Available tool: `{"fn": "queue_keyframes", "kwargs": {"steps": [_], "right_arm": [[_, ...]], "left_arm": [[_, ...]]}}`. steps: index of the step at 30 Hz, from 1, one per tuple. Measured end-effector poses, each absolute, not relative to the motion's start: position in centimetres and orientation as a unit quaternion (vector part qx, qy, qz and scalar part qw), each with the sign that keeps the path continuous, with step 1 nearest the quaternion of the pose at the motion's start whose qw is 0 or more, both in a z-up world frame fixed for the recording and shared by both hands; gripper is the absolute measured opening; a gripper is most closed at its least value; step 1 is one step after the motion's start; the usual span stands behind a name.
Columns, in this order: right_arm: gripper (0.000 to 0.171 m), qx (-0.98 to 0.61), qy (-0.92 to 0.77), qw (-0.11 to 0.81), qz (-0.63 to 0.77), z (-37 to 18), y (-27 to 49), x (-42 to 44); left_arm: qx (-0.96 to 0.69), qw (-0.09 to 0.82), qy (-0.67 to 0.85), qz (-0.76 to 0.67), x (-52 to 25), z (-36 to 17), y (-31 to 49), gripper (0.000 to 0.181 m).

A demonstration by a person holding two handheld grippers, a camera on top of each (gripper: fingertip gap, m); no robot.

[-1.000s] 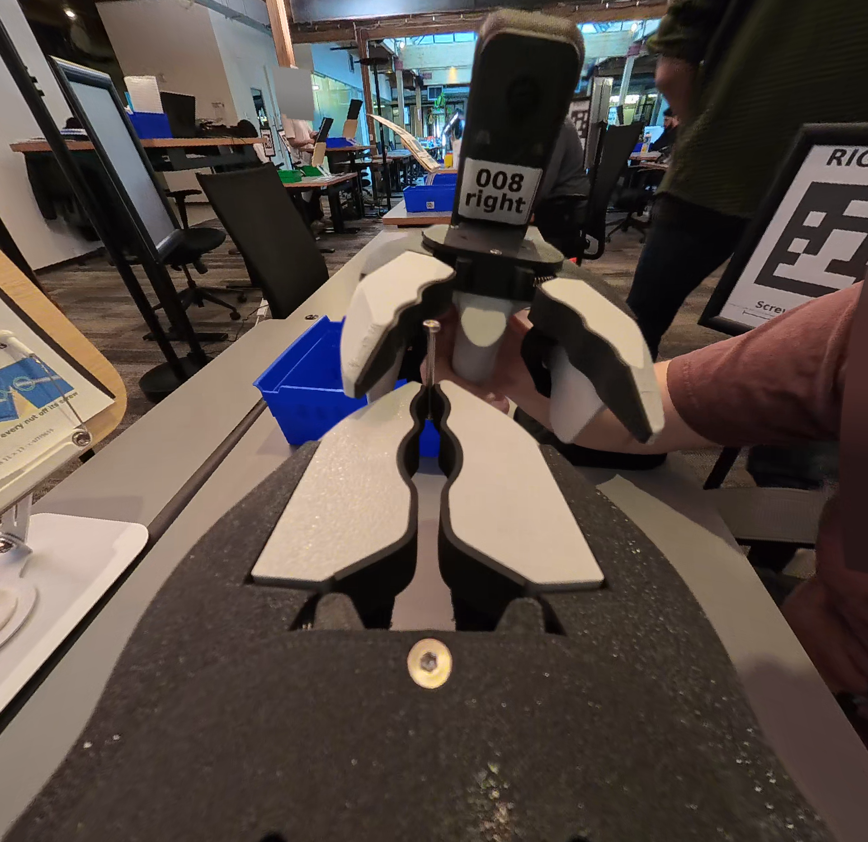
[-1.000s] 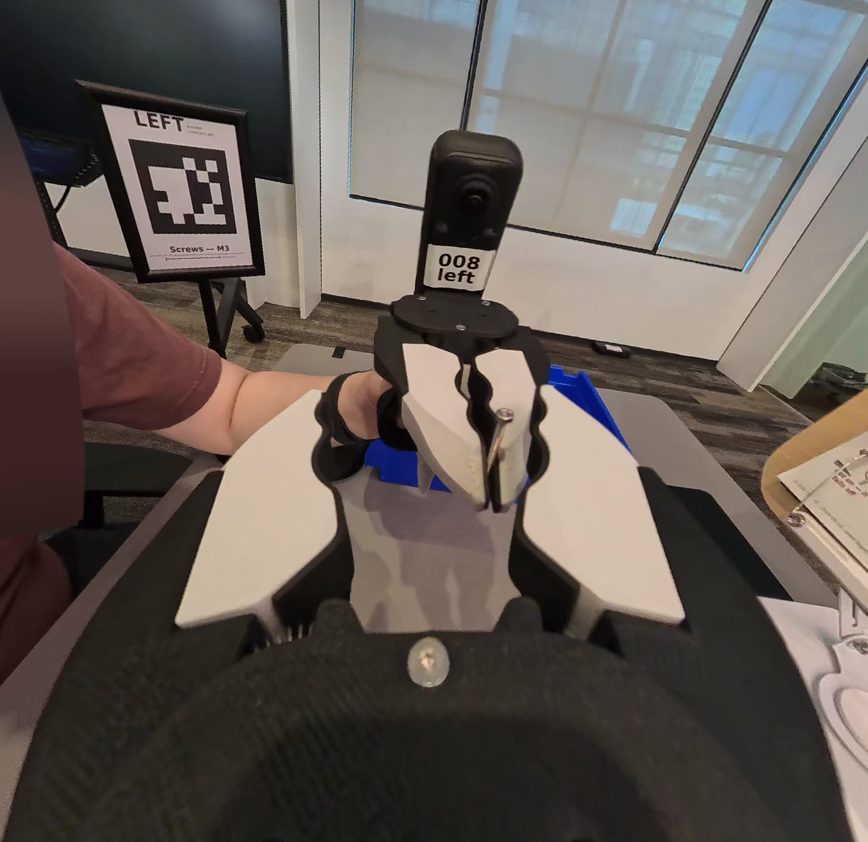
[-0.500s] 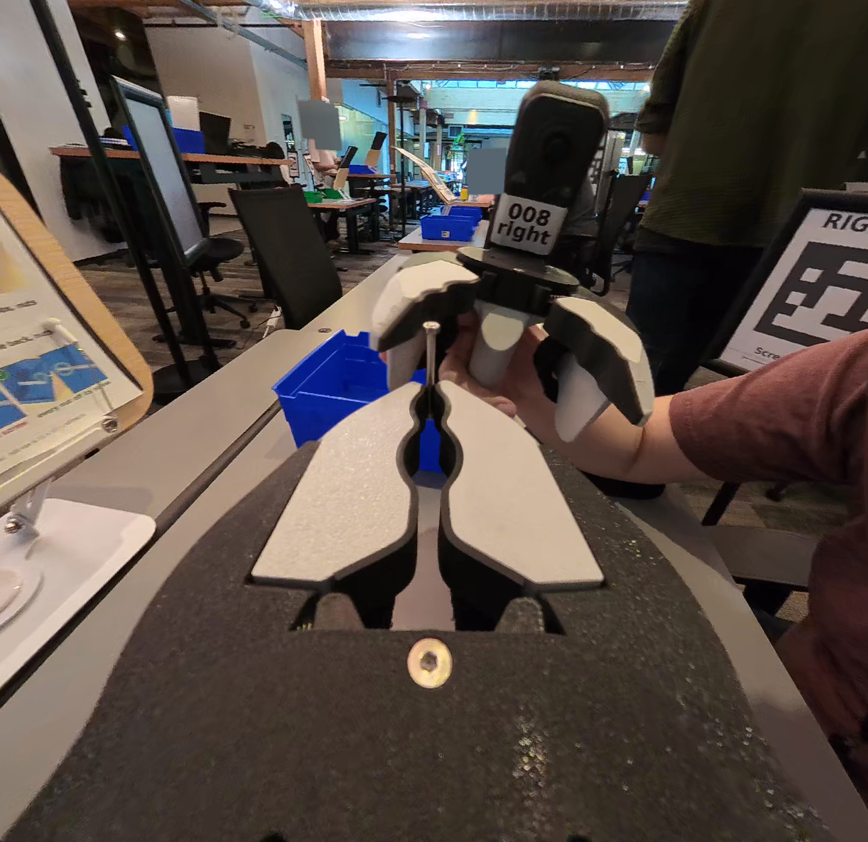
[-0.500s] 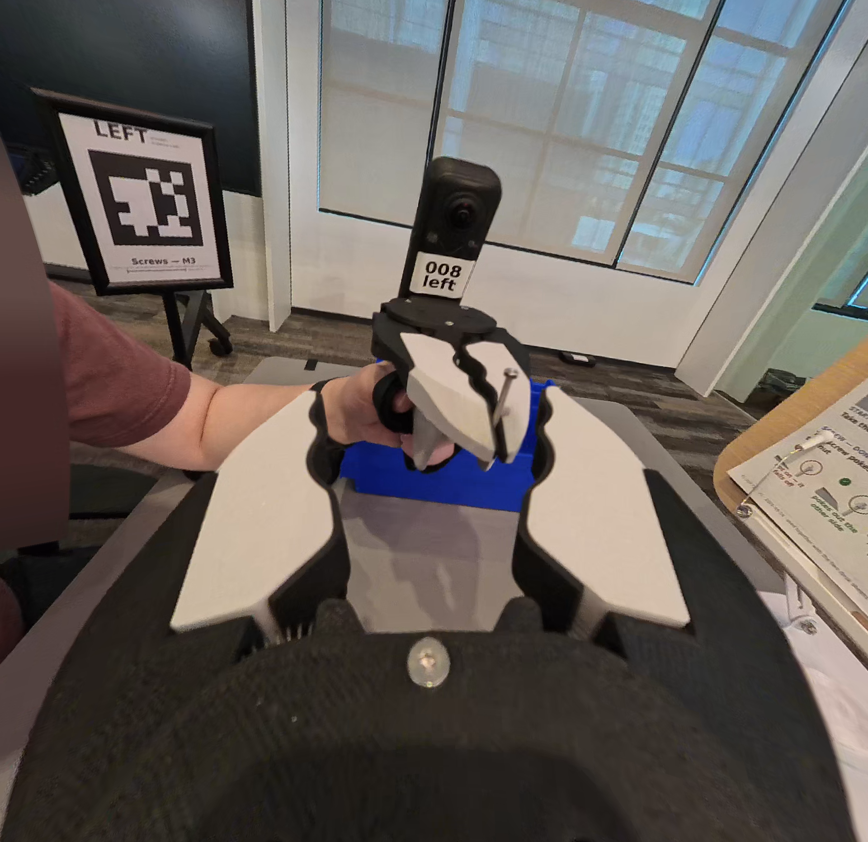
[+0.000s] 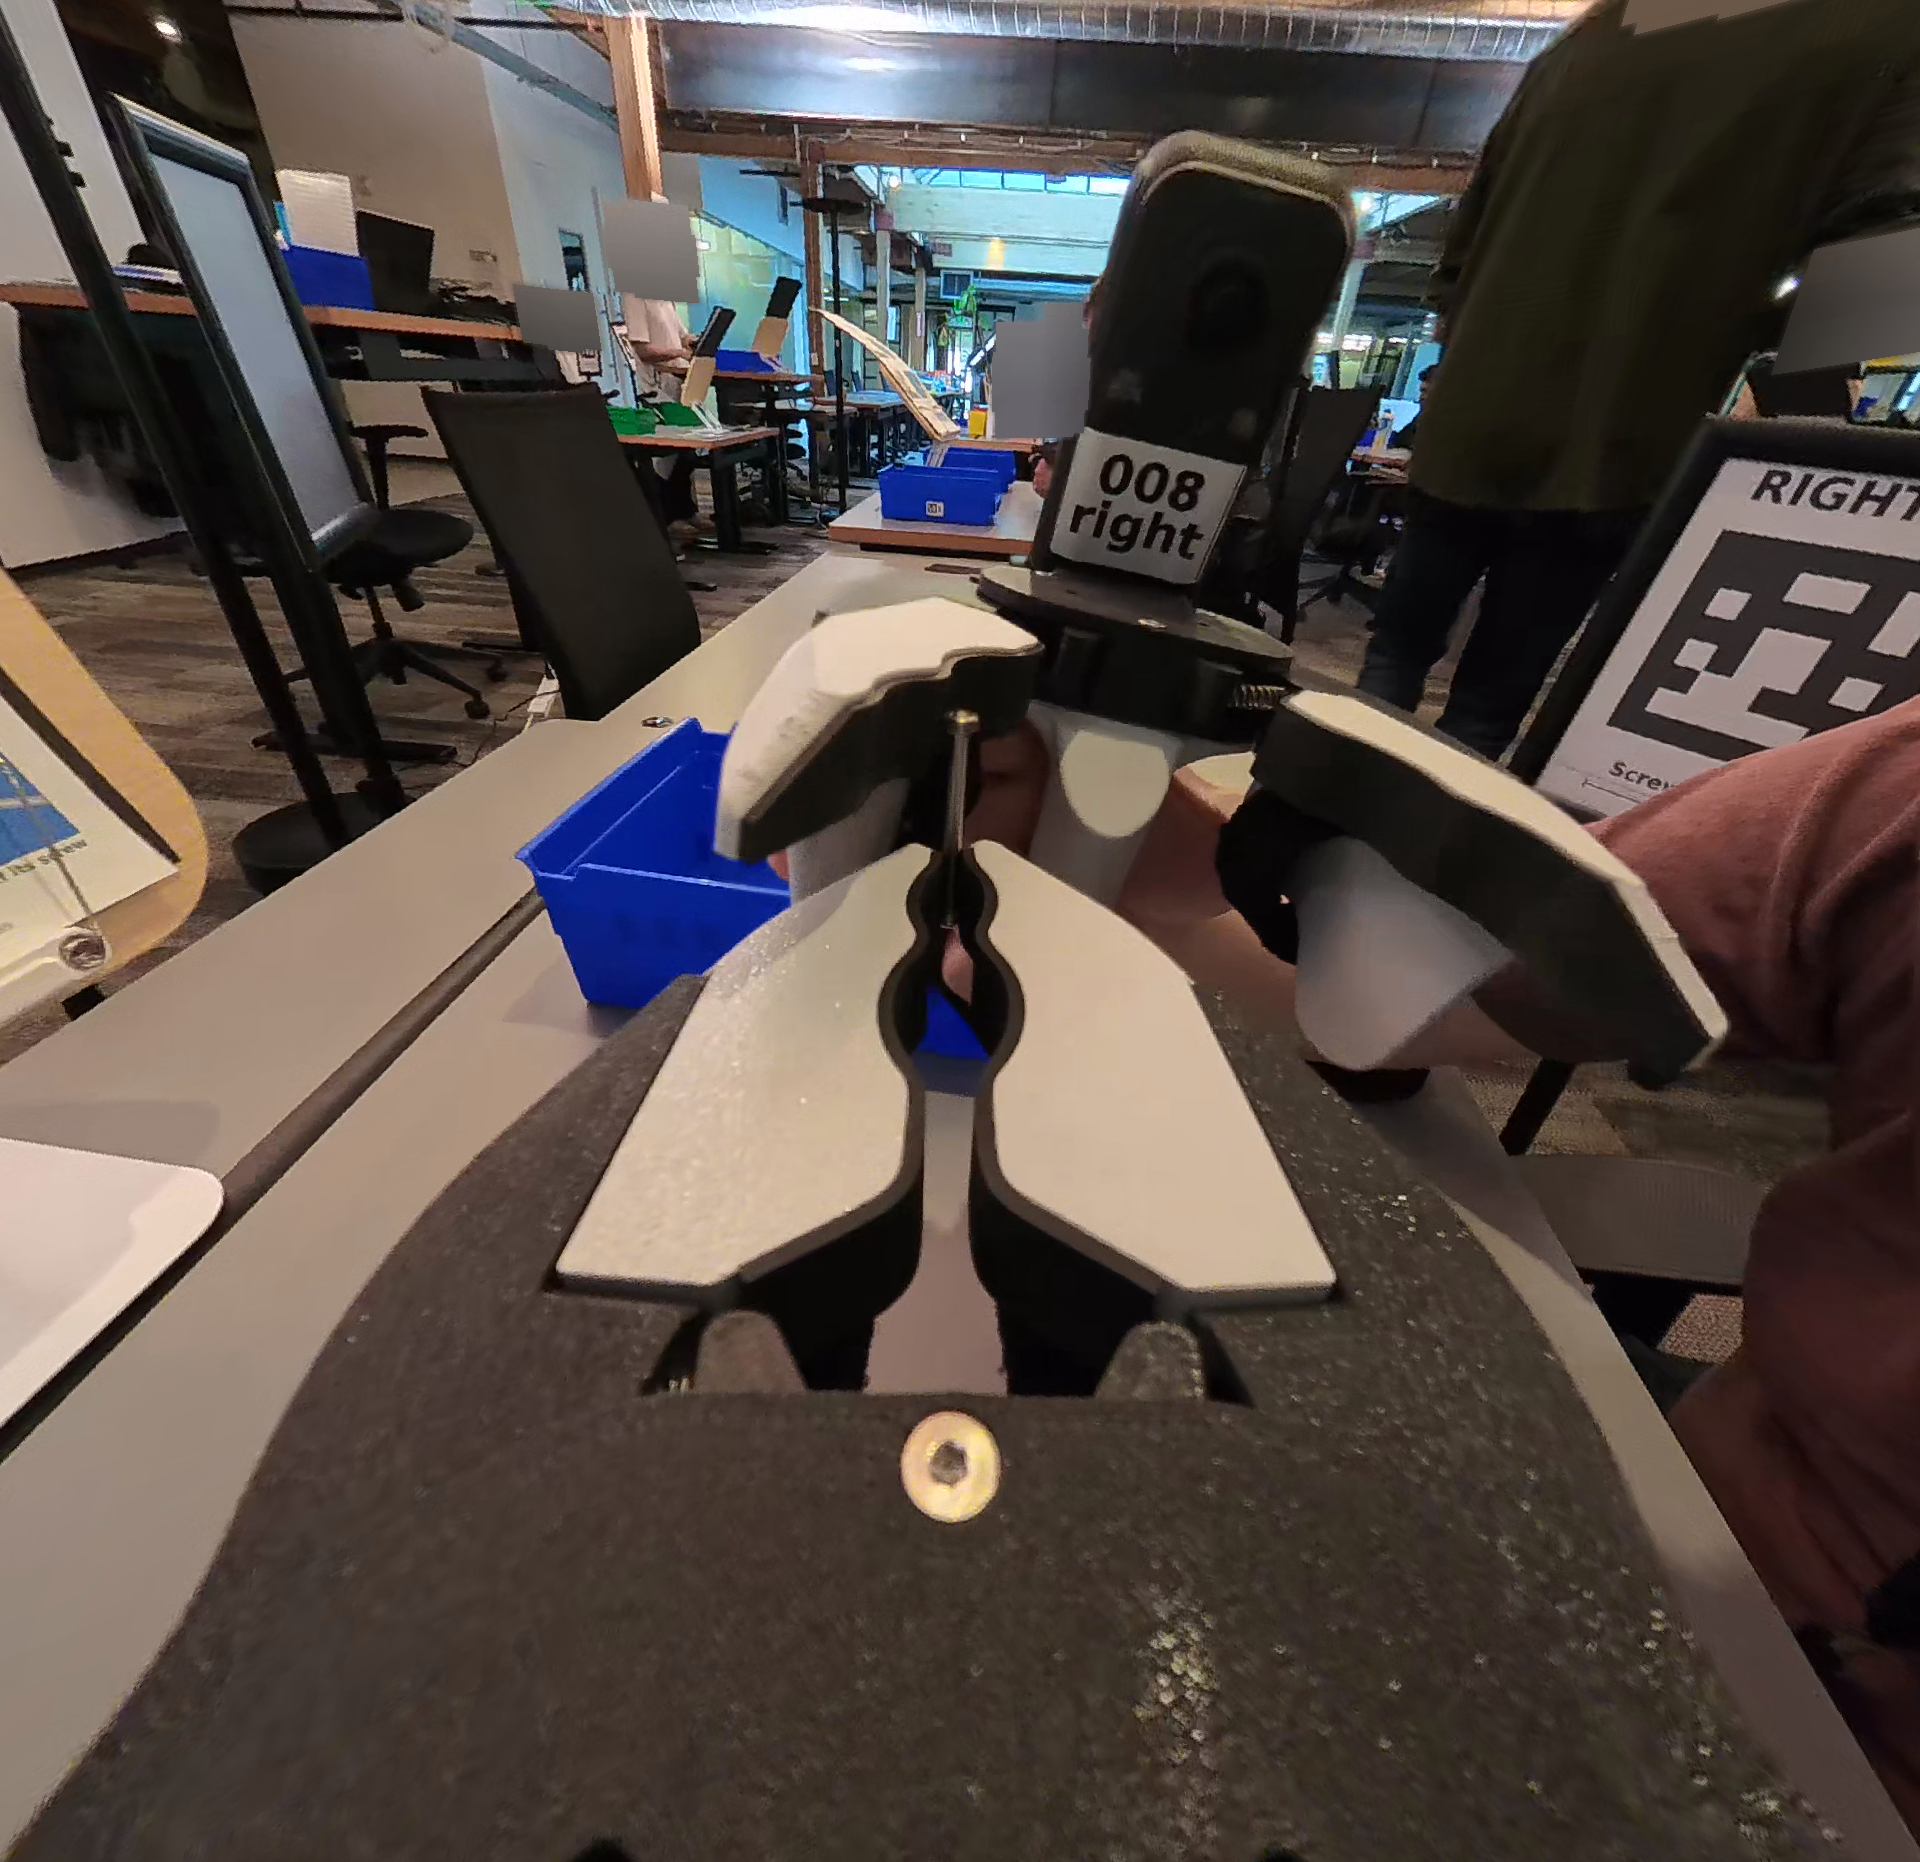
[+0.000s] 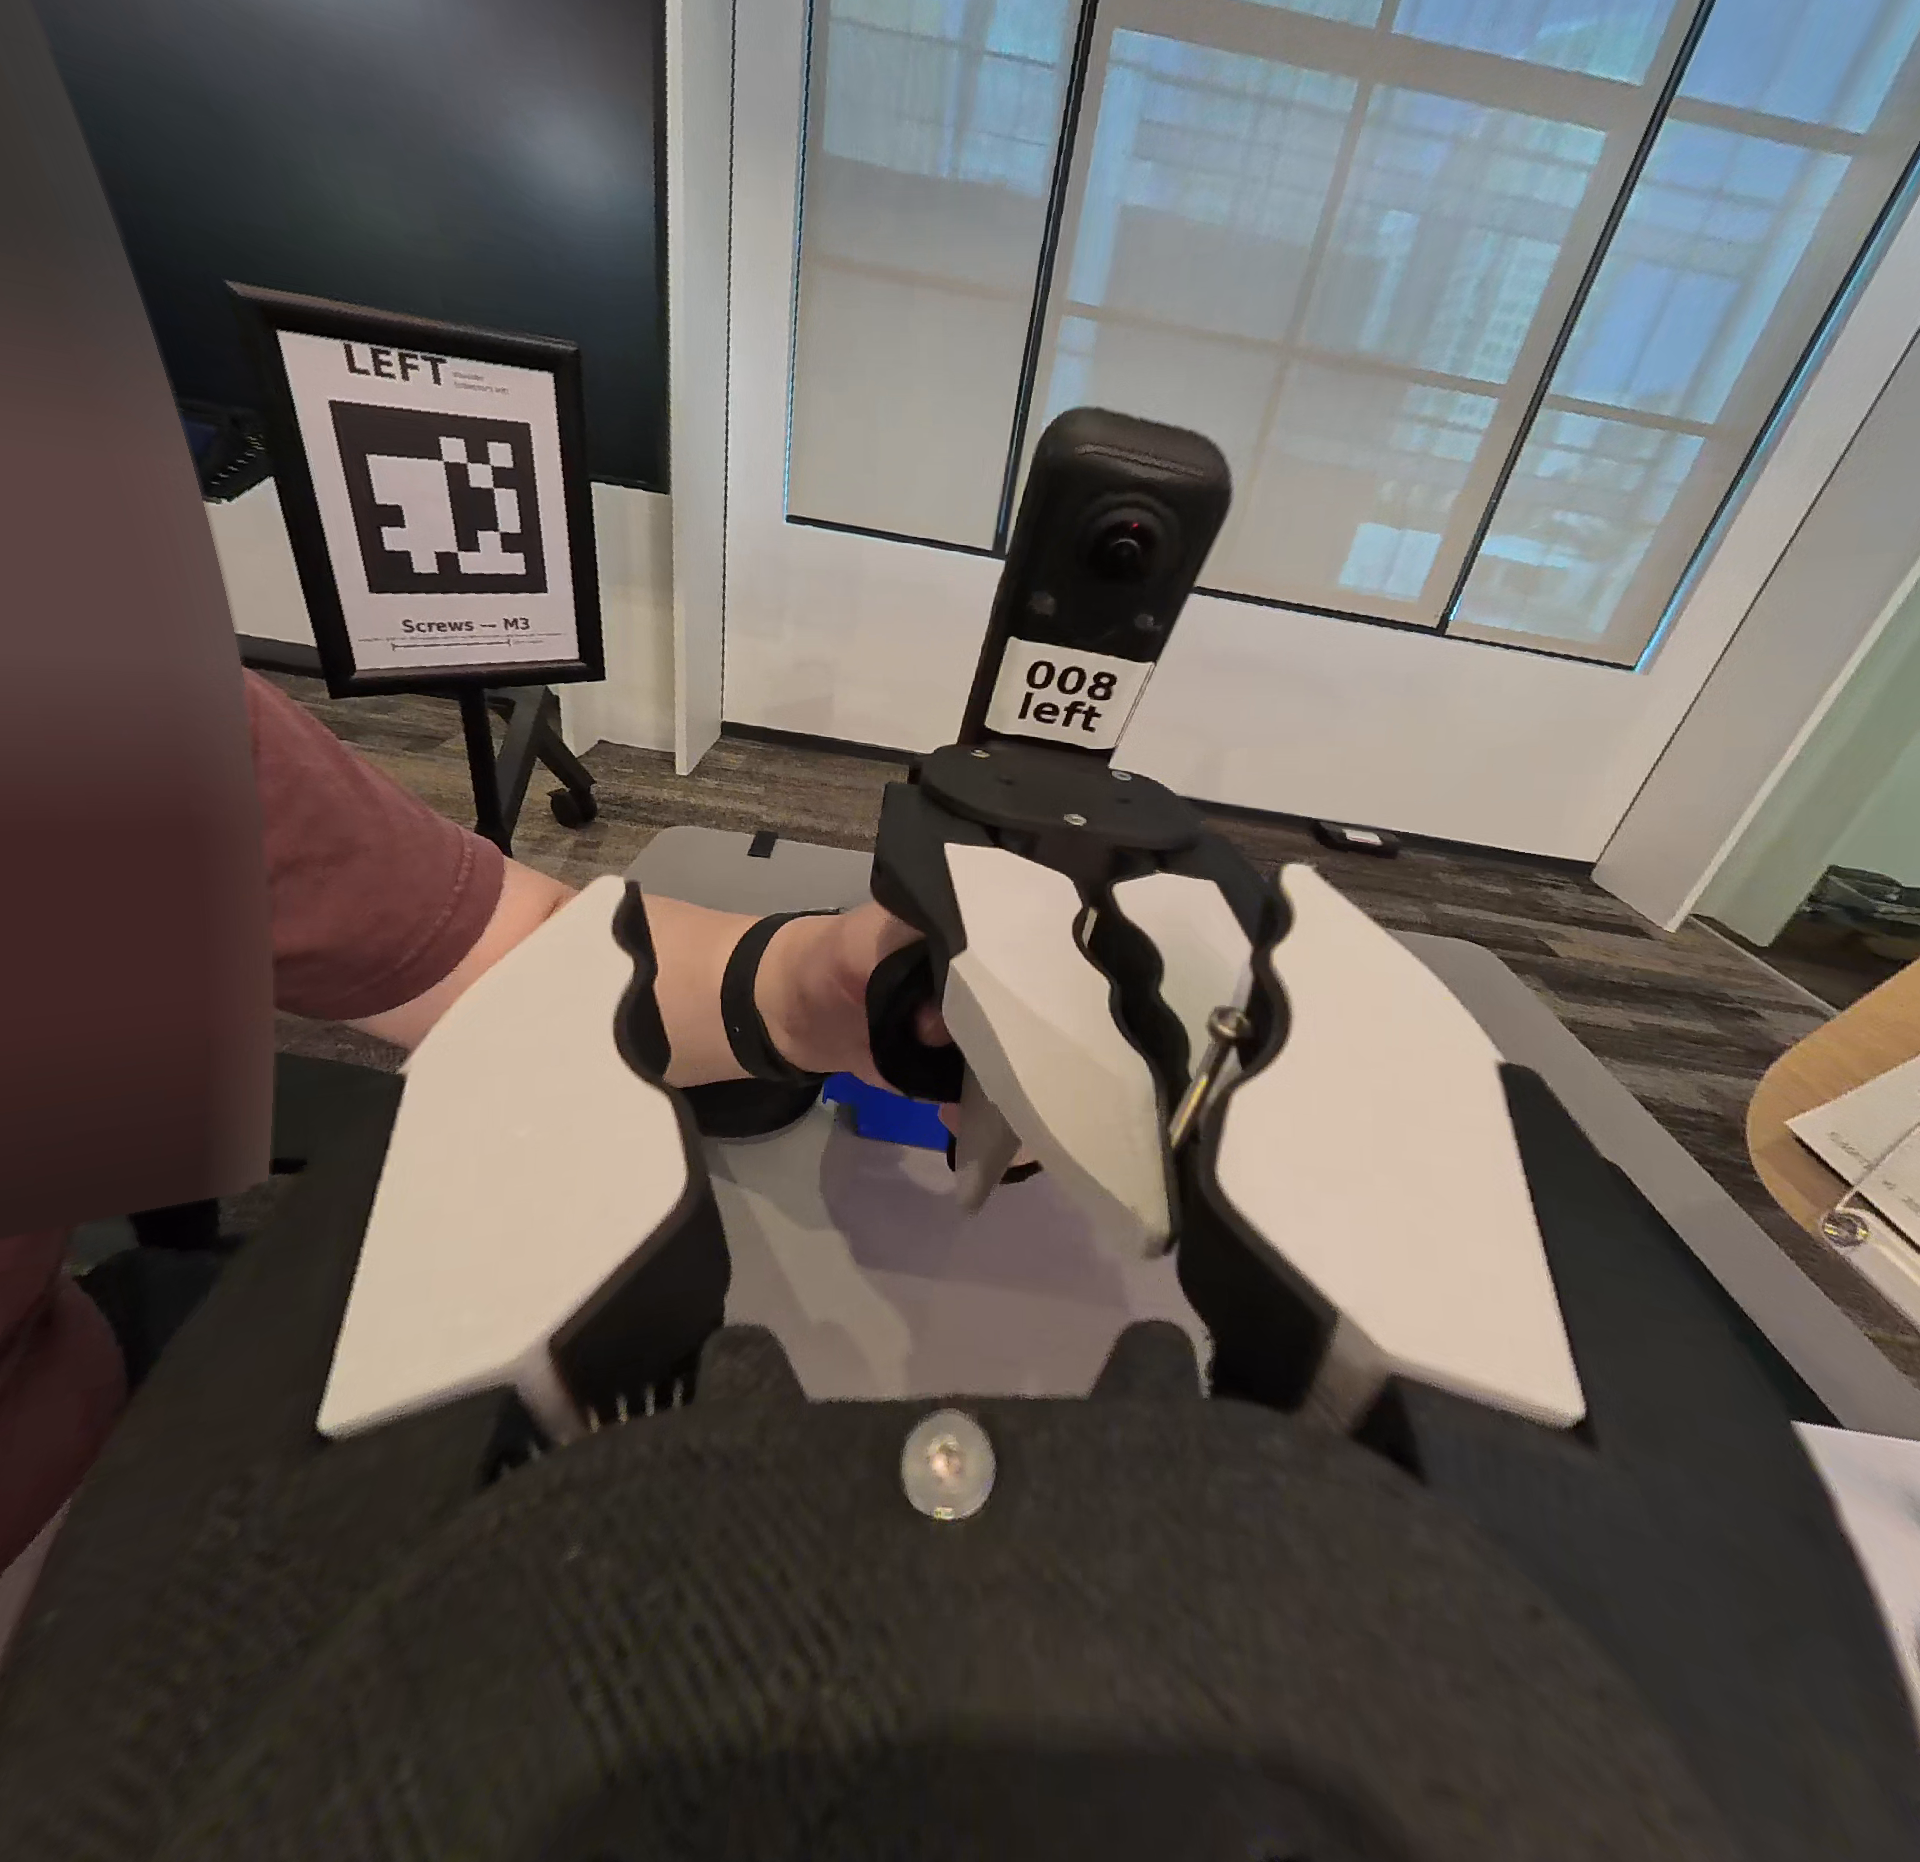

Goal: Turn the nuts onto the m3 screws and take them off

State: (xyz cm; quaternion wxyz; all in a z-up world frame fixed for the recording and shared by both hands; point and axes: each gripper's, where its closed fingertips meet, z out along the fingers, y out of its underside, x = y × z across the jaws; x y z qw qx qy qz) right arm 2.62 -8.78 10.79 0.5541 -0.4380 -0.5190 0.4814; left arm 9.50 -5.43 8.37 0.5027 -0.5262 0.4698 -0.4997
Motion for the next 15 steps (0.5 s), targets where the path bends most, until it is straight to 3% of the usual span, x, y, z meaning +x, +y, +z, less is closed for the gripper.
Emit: {"fn": "queue_keyframes", "kwargs": {"steps": [15], "right_arm": [[0.11,-0.452,-0.506,0.56,0.476,11.0,-7.6,3.4]], "left_arm": [[-0.522,0.508,0.468,-0.5,9.2,8.9,-5.6,0.002]]}}
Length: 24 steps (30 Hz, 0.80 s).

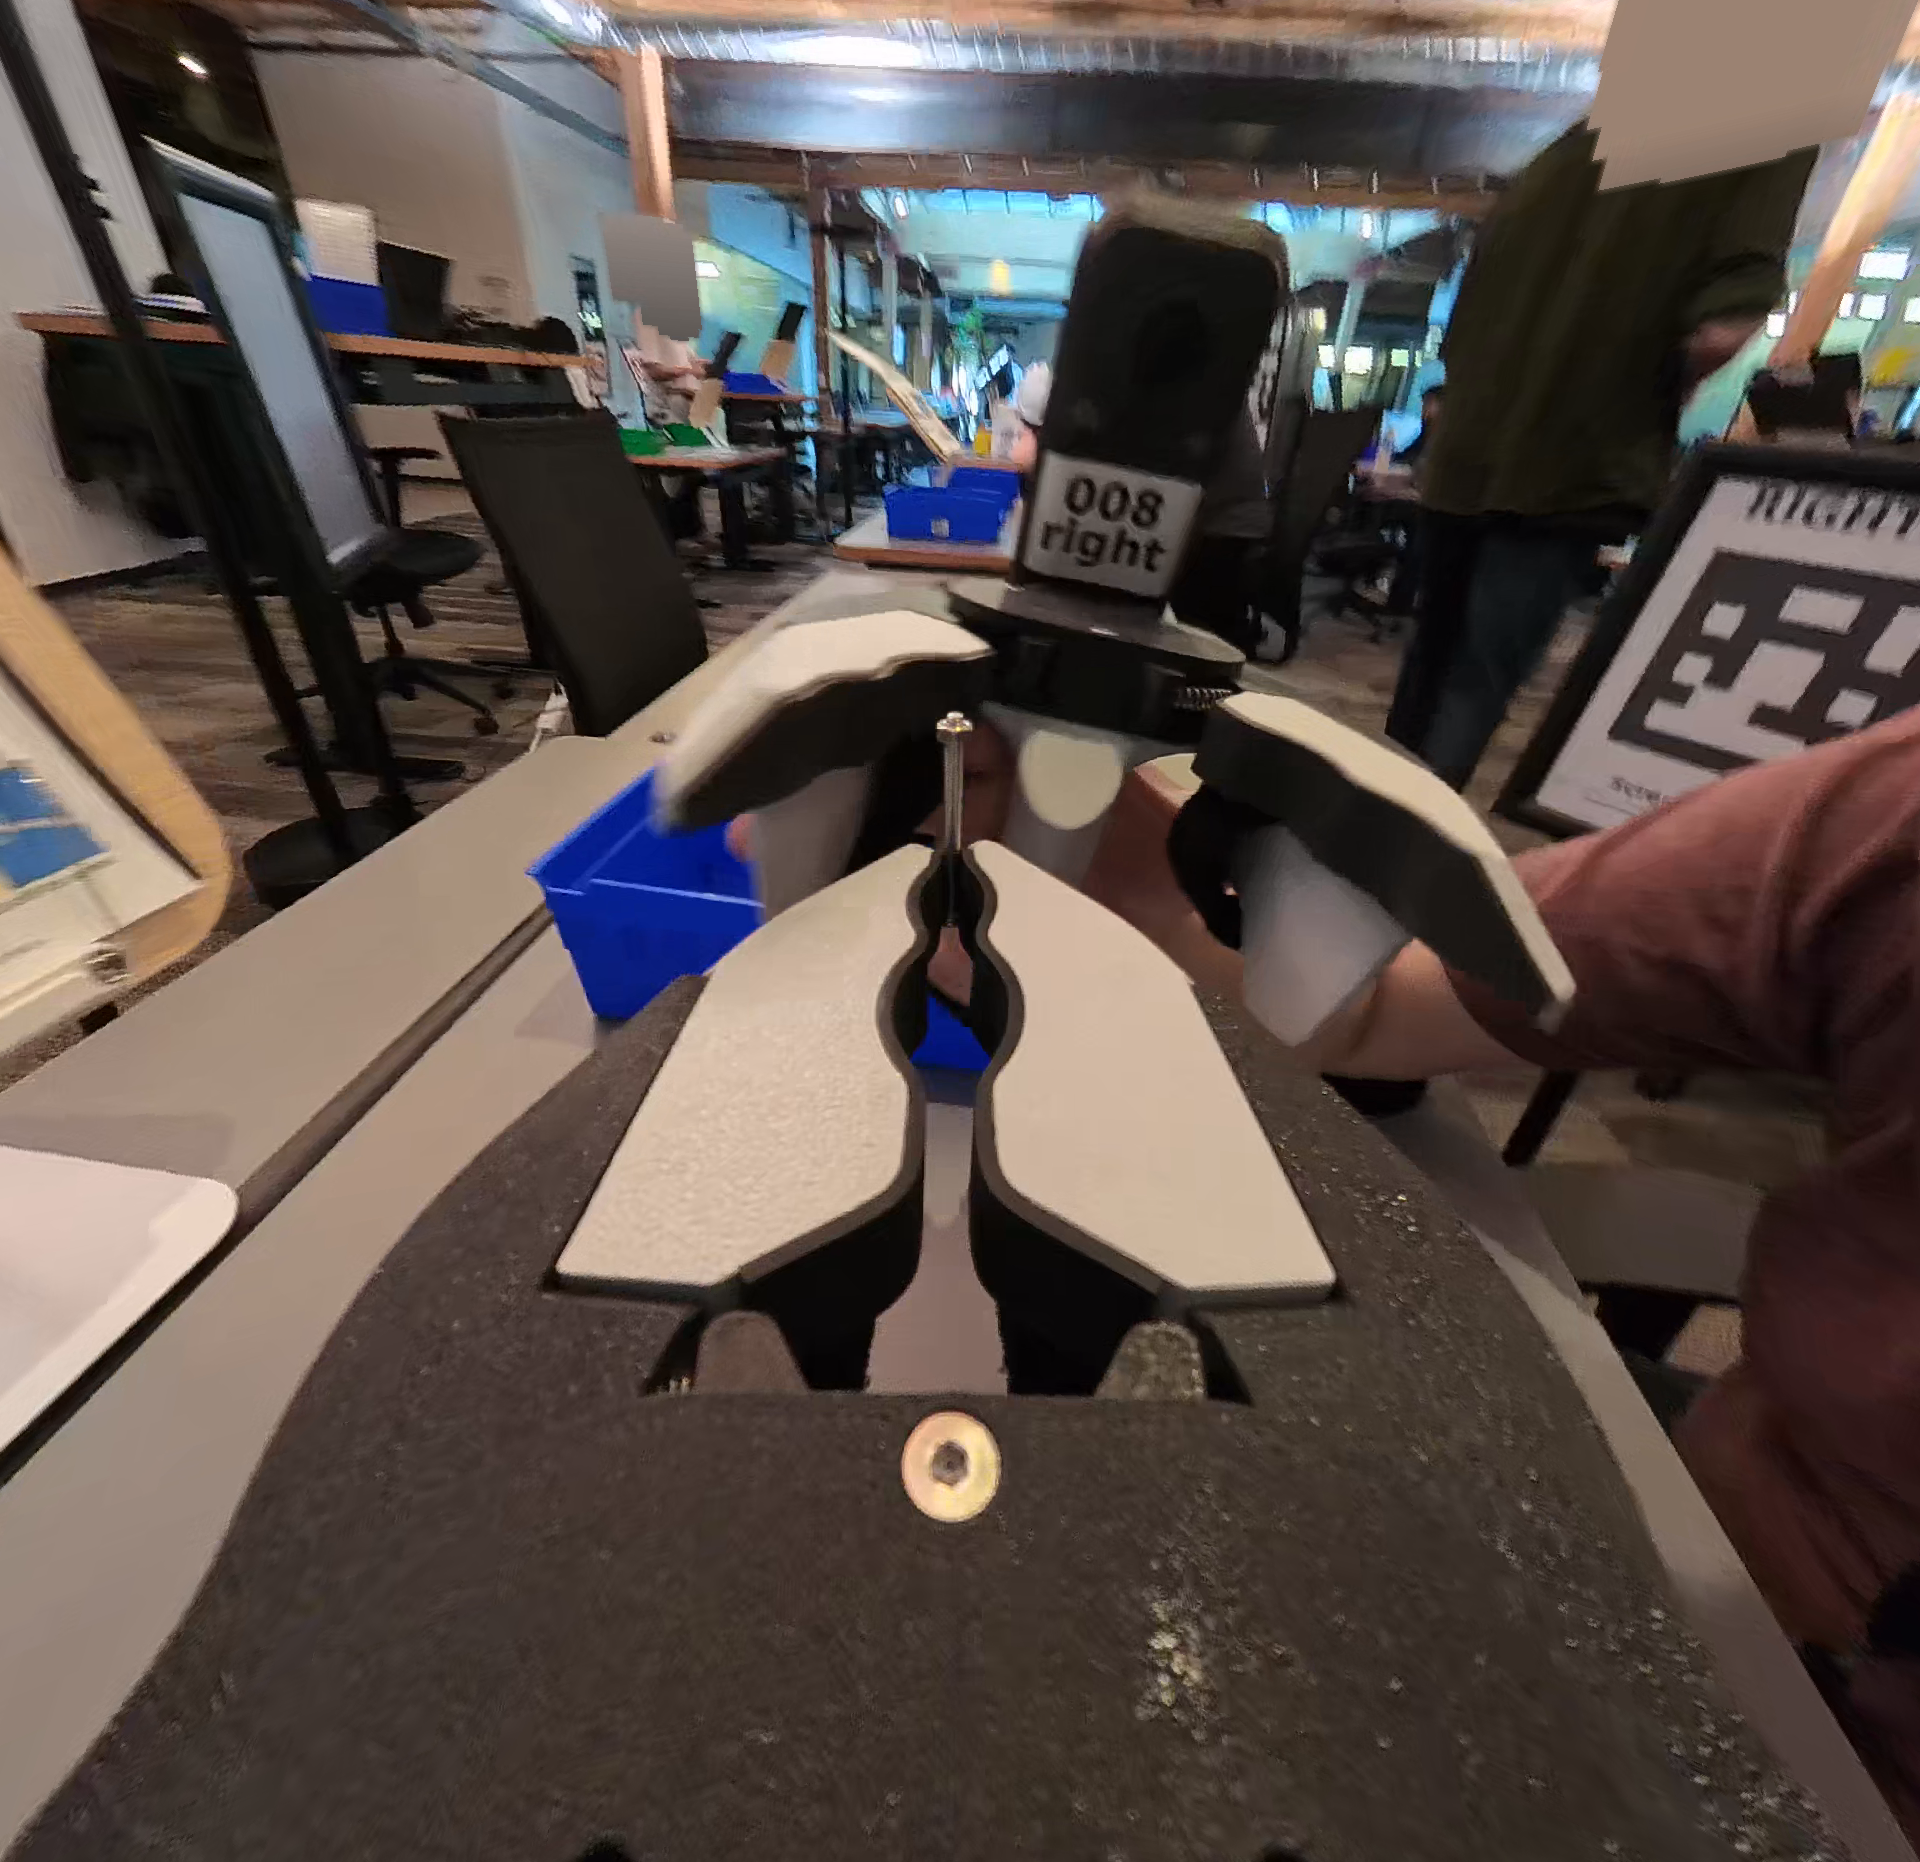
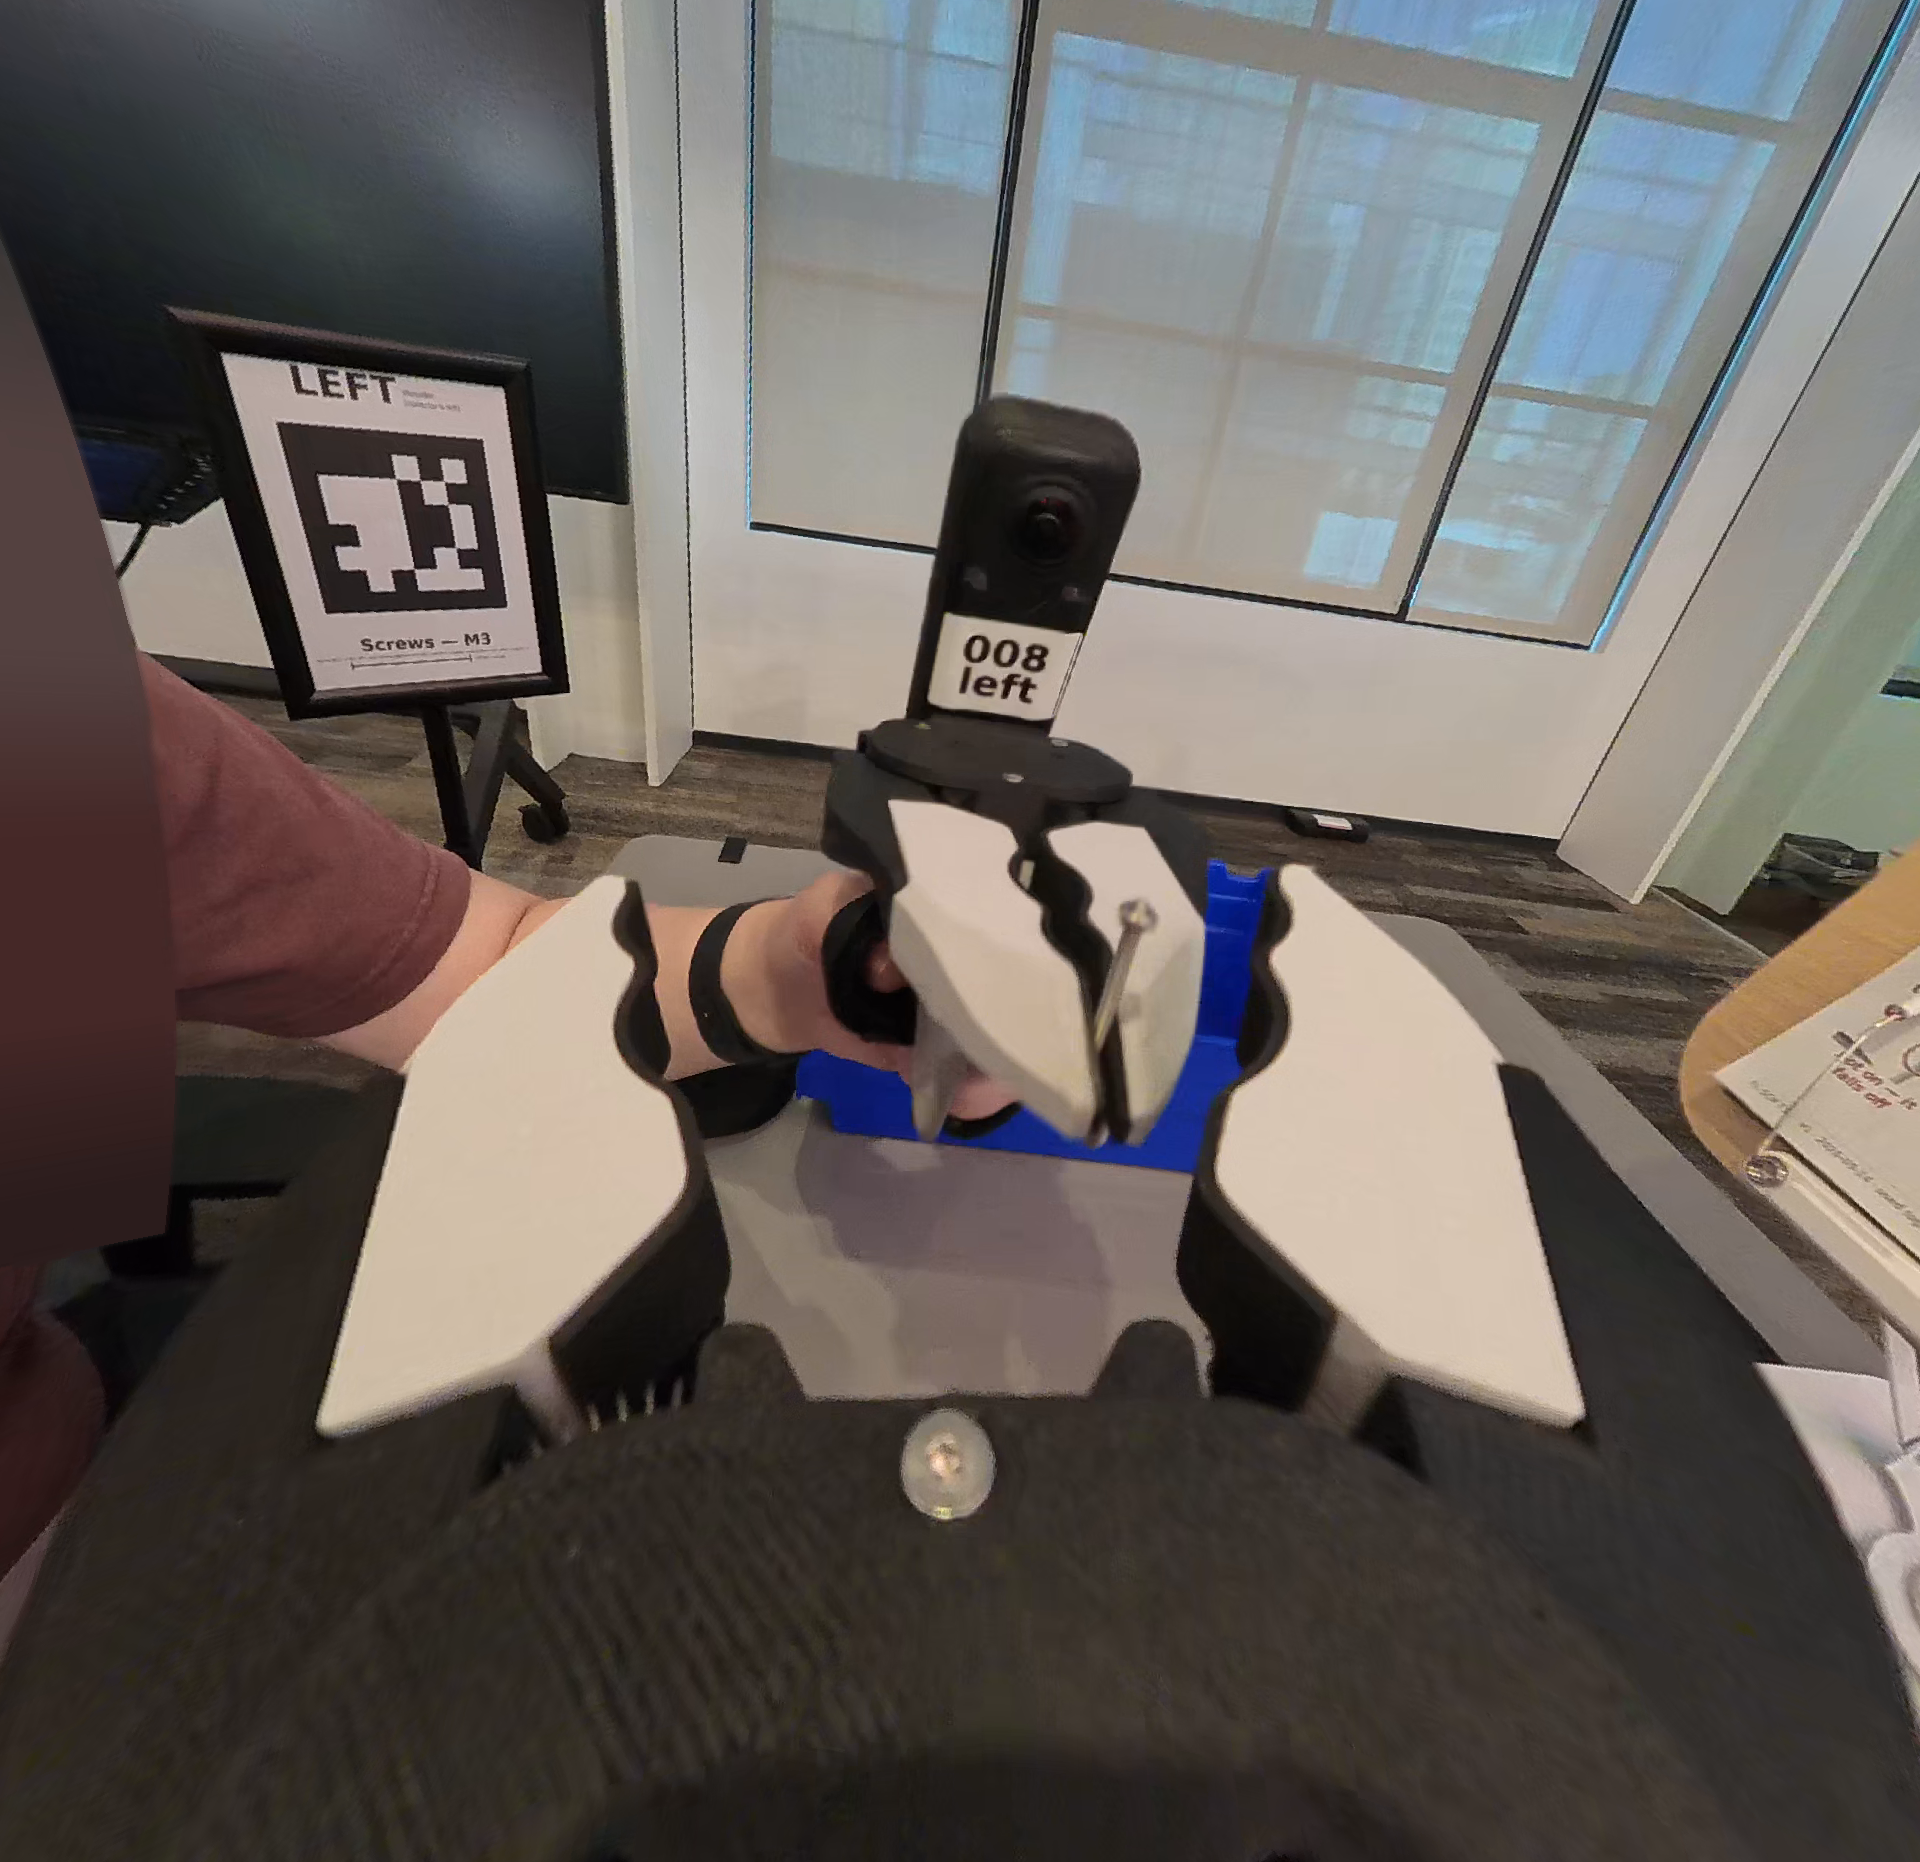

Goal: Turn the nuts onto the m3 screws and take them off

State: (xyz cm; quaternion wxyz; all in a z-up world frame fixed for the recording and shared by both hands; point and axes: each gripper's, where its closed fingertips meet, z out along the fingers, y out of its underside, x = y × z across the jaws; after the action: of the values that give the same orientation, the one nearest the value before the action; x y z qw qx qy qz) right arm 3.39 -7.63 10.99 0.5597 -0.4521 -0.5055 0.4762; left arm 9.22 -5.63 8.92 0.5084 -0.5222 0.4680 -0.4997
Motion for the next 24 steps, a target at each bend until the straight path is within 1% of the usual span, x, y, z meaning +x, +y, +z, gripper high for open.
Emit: {"fn": "queue_keyframes", "kwargs": {"steps": [7,9,17,24], "right_arm": [[0.111,-0.447,-0.53,0.547,0.47,10.2,-8.9,2.2],[0.114,-0.45,-0.524,0.551,0.469,10.4,-8.6,2.4],[0.112,-0.453,-0.517,0.557,0.466,11.0,-7.9,3.6],[0.11,-0.449,-0.507,0.554,0.483,11.3,-8.1,3.5]], "left_arm": [[-0.531,0.493,0.471,-0.504,10.3,8.0,-5.9,0.002],[-0.532,0.496,0.456,-0.512,9.7,8.3,-5.4,0.002],[-0.54,0.525,0.422,-0.505,7.7,9.5,-3.5,0.002],[-0.527,0.501,0.455,-0.514,9.1,9.1,-5.4,0.002]]}}
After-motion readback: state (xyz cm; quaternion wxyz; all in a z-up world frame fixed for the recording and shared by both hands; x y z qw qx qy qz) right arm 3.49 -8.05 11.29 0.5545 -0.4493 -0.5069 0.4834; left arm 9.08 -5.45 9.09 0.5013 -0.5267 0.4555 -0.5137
